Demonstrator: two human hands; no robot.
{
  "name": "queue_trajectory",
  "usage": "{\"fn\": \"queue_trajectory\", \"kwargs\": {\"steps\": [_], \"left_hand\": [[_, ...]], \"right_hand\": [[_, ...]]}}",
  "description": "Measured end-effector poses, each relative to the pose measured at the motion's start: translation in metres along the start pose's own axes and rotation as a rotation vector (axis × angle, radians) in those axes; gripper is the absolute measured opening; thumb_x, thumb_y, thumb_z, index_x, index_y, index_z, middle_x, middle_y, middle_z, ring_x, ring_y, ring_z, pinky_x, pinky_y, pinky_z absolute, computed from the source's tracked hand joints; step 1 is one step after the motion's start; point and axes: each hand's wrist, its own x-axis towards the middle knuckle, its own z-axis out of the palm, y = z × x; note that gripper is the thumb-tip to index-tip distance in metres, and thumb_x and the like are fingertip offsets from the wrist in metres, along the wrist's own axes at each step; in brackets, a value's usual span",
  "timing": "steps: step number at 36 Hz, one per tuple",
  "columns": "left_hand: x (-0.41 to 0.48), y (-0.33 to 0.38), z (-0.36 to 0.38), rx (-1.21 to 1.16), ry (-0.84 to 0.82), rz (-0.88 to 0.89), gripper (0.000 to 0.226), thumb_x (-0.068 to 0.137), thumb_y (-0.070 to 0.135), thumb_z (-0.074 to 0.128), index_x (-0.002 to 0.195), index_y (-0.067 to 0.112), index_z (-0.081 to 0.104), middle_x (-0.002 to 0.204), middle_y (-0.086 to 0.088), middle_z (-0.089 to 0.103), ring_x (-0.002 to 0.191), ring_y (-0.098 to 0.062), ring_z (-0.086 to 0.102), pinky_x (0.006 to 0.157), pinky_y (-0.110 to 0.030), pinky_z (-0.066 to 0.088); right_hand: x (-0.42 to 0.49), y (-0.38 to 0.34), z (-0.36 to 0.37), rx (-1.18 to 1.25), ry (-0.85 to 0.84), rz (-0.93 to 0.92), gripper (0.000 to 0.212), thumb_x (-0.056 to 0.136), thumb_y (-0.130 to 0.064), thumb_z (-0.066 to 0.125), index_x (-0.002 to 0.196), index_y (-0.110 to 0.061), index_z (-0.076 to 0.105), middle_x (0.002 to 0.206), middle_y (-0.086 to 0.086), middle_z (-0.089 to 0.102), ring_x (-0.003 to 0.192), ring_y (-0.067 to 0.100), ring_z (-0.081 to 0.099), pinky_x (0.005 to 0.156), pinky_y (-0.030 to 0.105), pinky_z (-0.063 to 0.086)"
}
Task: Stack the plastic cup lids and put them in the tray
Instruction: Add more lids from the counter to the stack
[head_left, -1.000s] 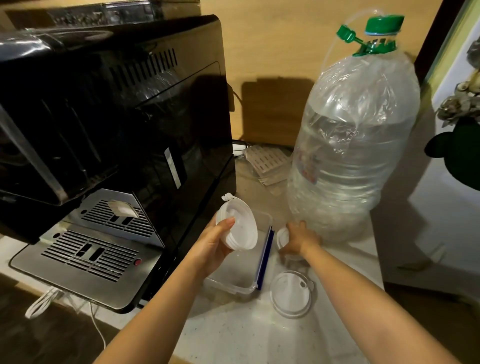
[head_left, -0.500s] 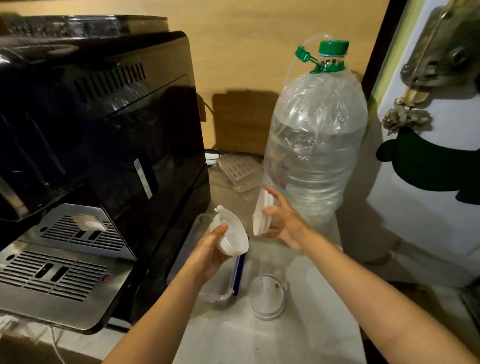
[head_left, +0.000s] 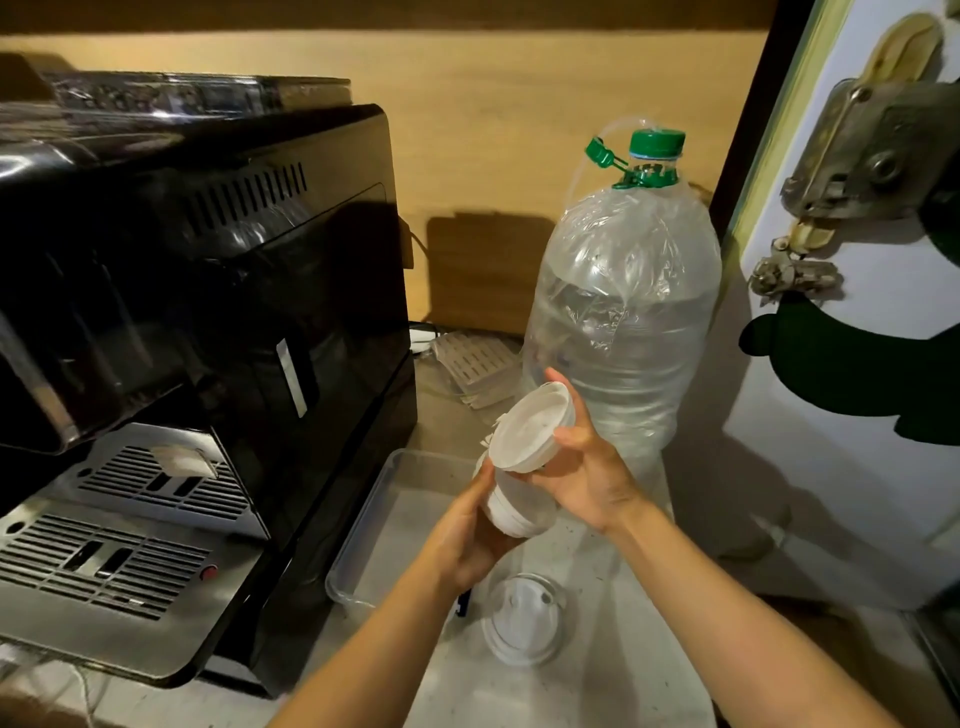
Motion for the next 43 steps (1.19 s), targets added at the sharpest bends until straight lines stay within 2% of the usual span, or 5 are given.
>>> {"fn": "queue_trajectory", "kwargs": {"steps": [6,12,28,38,43], "left_hand": [[-0.003,0.005,-0.002,-0.074,-0.002,0.026,0.053,0.070,0.049,0.050,0.115,0.021,0.055,0.110,-0.009,0.062,0.104,-0.027,0.057,0.086,-0.043,0.049],[-0.001,0.009,-0.016,-0.122,-0.069,0.046,0.090,0.036,0.053,0.086,0.115,0.019,0.059,0.110,-0.012,0.066,0.103,-0.027,0.057,0.080,-0.038,0.054],[-0.007,0.021,-0.017,-0.111,-0.167,0.147,0.086,0.029,0.044,0.090,0.105,0.016,0.061,0.090,-0.008,0.073,0.084,-0.020,0.069,0.070,-0.031,0.059],[-0.010,0.020,-0.017,-0.074,-0.125,0.104,0.092,0.025,0.042,0.091,0.107,0.016,0.058,0.095,-0.009,0.068,0.093,-0.023,0.061,0.073,-0.033,0.057],[-0.010,0.017,-0.021,-0.055,-0.127,0.104,0.087,0.025,0.043,0.091,0.104,0.018,0.062,0.093,-0.008,0.071,0.092,-0.023,0.063,0.075,-0.035,0.057]], "right_hand": [[-0.004,-0.008,0.002,-0.196,-0.003,-0.034,0.076,0.044,-0.018,0.067,0.115,-0.031,0.043,0.095,-0.001,0.066,0.086,0.010,0.066,0.073,0.023,0.056],[-0.006,-0.015,-0.003,-0.578,0.009,0.004,0.069,0.051,-0.013,0.072,0.111,-0.032,0.046,0.113,-0.008,0.057,0.106,0.009,0.055,0.089,0.022,0.048],[-0.009,0.000,0.003,-0.984,-0.041,0.079,0.090,0.064,-0.008,0.081,0.125,-0.044,0.026,0.118,-0.032,0.038,0.113,-0.005,0.045,0.085,-0.001,0.039],[-0.011,0.003,0.014,-1.066,0.025,0.090,0.098,0.064,-0.016,0.082,0.143,-0.024,0.024,0.128,-0.012,0.041,0.118,0.007,0.042,0.091,0.016,0.038],[-0.012,0.003,0.016,-1.125,0.034,0.095,0.098,0.063,-0.019,0.083,0.143,-0.022,0.026,0.123,-0.014,0.041,0.114,0.003,0.040,0.077,0.003,0.037]]}}
